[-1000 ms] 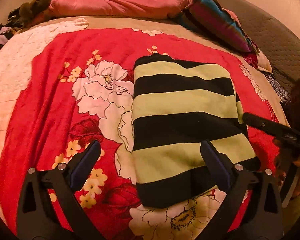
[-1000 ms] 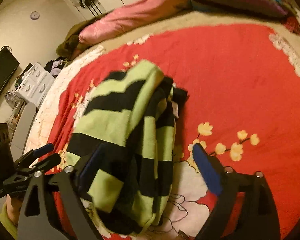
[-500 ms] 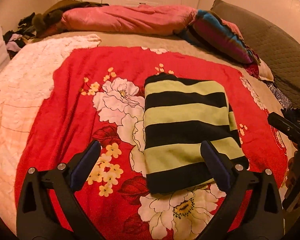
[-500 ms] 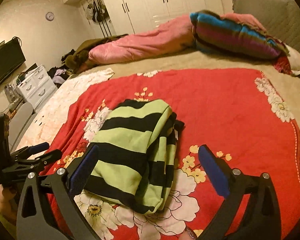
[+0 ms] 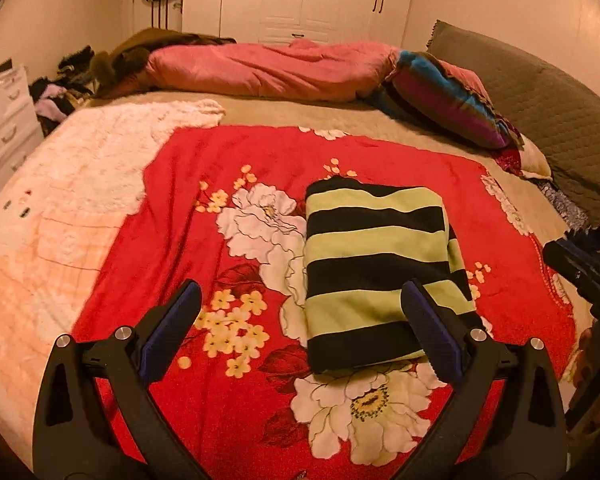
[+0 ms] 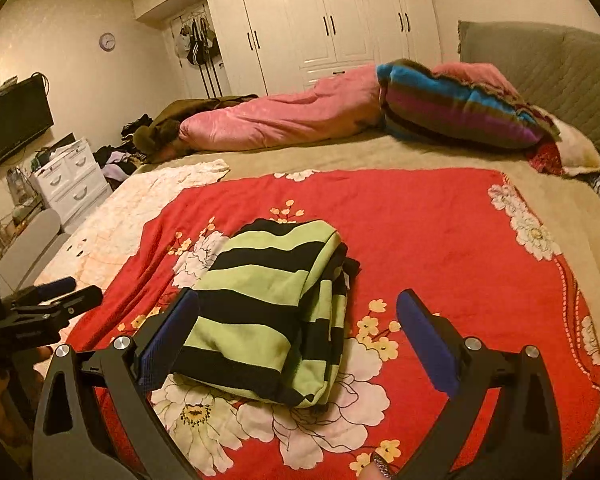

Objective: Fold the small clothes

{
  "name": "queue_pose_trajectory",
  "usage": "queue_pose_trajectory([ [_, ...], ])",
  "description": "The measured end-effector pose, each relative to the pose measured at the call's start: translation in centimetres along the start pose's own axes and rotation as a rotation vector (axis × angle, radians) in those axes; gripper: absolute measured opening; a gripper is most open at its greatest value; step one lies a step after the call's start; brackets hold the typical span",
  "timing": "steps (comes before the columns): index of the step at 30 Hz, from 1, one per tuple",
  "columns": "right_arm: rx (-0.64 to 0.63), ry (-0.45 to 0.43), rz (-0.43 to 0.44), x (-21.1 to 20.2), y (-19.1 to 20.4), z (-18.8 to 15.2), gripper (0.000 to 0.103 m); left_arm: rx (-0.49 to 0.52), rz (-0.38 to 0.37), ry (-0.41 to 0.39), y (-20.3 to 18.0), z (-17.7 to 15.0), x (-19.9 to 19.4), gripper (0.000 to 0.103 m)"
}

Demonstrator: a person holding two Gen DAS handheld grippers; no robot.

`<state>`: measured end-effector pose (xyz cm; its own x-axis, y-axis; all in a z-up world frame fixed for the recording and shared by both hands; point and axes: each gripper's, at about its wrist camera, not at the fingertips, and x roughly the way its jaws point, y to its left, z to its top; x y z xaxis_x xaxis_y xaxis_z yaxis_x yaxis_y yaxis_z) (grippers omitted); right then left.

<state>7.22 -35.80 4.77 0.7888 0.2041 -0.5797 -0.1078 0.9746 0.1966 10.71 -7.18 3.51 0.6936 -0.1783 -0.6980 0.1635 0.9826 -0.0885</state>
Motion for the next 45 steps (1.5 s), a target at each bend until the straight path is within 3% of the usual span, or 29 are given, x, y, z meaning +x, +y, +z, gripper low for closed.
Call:
queue_pose_trajectory([
  [15,-0.011,-0.033,0.008,-3.5,1.9,-1.7,0.099,0.023,0.037,-0.03,-0.9,-3.2,-3.3,0.094],
  [34,-0.041,0.079,-0.055,-4.3,2.9,-8.7,0.099,0.032,0.024,0.048,-2.3,-7.6,-3.0,0.094],
  [45,-0.026,0.121,-0.089,-2.2,2.7,-9.6,0.099,0.017,0.023,0.064,-2.0,-8.2,-2.2,0.094],
])
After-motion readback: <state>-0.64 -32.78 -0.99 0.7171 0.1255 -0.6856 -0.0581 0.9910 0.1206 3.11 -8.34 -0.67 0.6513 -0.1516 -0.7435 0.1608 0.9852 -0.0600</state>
